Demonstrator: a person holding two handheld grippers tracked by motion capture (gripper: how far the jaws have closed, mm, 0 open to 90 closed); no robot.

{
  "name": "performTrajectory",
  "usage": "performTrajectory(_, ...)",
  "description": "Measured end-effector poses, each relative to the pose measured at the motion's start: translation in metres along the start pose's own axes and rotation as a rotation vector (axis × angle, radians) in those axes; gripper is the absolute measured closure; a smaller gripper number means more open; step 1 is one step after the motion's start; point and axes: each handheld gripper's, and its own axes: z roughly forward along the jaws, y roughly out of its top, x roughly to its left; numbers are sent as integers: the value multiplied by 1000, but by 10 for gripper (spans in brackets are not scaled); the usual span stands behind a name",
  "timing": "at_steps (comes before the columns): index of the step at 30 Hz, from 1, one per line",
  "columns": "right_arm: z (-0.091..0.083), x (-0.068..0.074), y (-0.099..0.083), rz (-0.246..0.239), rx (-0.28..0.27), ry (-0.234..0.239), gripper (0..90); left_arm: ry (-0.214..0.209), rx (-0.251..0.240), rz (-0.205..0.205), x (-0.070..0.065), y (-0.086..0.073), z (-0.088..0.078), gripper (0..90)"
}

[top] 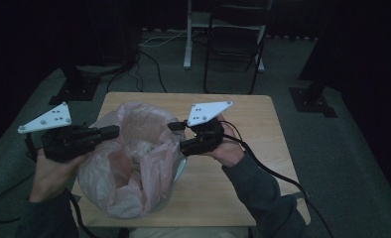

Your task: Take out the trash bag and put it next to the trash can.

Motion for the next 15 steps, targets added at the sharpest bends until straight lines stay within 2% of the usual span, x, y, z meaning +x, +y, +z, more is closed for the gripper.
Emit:
performTrajectory(2,6,1,2,4,5,21,454,-19,3,13,-2,6,4,885)
performTrajectory(6,17,5,4,-26,25,53,430,-49,10,32,-5,16,16,885)
performTrajectory(11,25,5,4,-35,32,50,403,-92,2,39,-10,26,28,885)
performTrajectory(15,31,5,7,-39,19,63,359,-131,-24,29,-12,32,34,885)
